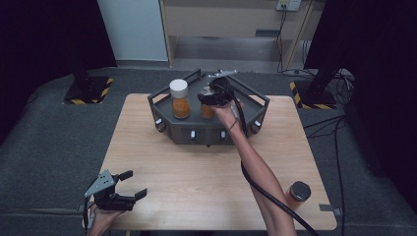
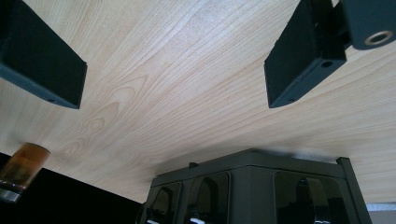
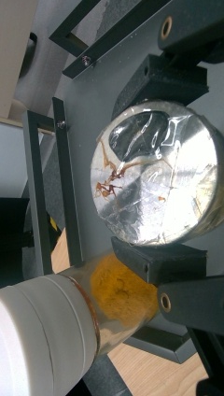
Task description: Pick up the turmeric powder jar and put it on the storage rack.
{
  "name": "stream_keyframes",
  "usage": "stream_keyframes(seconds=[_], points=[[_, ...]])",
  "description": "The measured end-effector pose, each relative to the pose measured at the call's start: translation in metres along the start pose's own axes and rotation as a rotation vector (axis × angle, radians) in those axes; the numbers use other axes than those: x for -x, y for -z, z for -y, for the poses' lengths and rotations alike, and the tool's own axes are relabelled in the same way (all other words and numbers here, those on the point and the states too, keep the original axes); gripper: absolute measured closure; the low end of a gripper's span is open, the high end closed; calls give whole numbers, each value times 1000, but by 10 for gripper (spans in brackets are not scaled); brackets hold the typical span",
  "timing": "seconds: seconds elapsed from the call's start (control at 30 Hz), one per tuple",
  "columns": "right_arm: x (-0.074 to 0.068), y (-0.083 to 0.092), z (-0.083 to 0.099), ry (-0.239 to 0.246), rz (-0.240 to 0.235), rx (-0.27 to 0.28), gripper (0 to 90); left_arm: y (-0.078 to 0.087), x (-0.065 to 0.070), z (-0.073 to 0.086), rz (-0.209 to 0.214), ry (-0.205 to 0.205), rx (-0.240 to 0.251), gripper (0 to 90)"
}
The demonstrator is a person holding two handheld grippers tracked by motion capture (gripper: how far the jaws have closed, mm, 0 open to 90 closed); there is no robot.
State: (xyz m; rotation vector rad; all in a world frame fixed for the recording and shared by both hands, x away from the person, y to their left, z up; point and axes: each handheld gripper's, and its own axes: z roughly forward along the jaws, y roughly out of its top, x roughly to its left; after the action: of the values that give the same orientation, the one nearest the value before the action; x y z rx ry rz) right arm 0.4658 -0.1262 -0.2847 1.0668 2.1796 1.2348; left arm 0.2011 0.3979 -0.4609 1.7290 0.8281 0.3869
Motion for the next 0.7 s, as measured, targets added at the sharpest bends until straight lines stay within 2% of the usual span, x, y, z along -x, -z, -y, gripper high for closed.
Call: stream_keyframes(seconds=[0.2,0.37,0.43,0.5,0.7], points=[[-3,-1,0,18,6,-2,340,0,0,0,1,-1,0,49],[-5,4,1,12,11,23,284,0,0,-1,0,-3,-4,49],[-6,12,0,15,20,54,228,0,0,-1,-1,-3,-3,49],[-4,18,-3,9,12,58,186,0,1,-1,-1,-3,-5,49],[-1,38,-6,27,20,85,153,0,1,-1,-1,-4,-6,49]])
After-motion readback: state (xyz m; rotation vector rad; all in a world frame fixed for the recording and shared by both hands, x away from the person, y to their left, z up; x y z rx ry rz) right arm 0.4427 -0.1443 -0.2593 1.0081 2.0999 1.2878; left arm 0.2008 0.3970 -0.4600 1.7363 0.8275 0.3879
